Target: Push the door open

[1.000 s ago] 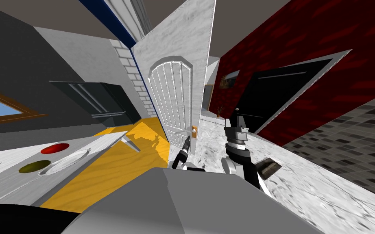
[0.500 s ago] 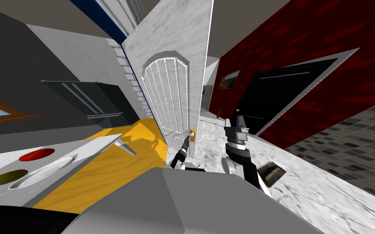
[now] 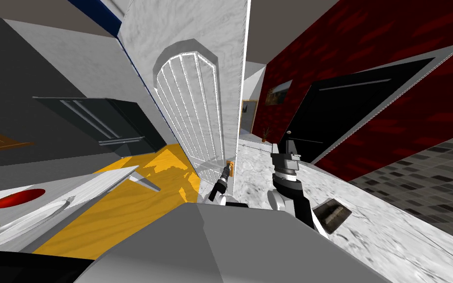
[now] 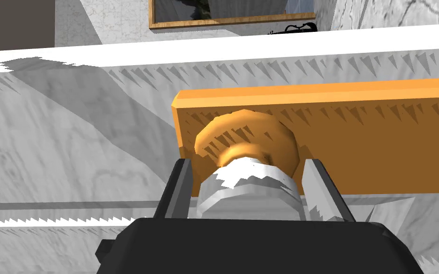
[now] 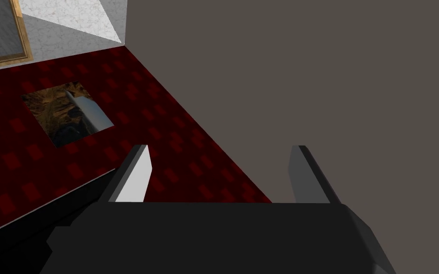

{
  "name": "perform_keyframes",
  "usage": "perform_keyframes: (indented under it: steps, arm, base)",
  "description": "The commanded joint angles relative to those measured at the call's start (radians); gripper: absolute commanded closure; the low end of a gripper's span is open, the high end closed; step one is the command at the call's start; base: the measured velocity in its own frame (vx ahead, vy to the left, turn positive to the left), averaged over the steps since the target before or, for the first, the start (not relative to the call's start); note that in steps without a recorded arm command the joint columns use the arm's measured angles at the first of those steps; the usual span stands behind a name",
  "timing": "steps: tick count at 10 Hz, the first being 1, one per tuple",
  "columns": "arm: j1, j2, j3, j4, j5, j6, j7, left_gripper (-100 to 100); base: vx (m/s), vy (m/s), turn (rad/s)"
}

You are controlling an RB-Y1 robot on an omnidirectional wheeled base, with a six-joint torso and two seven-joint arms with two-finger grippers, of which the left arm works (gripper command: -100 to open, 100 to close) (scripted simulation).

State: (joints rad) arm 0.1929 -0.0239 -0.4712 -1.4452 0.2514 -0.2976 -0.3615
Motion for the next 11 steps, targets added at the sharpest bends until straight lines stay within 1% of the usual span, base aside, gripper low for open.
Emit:
perform_keyframes:
  steps: [1,5,6,7,8,9,10,11]
  arm:
    - [0.003,0.002,0.0,0.004,0.0,0.002,0.0,100]
    - [0.003,0.002,0.0,0.004,0.0,0.002,0.0,100]
    - [0.005,0.031,0.016,0.005,0.004,0.003,-0.002,100]
    - [0.004,0.042,0.027,0.004,0.007,0.002,-0.003,100]
    - [0.004,0.049,0.039,0.003,0.01,0.002,-0.004,100]
    - [0.003,0.051,0.052,0.002,0.013,0.001,-0.004,100]
    - [0.003,0.047,0.065,0.001,0.017,0.0,-0.005,100]
    - [0.002,0.038,0.078,0.0,0.02,-0.001,-0.006,100]
  base:
    - [-0.035,0.016,-0.009]
    - [-0.014,0.007,0.0]
    - [0.072,-0.078,0.035]
    - [0.121,-0.171,0.105]
    - [0.168,-0.185,0.136]
    - [0.218,-0.193,0.1]
    - [0.218,-0.192,0.08]
    - [0.184,-0.234,0.084]
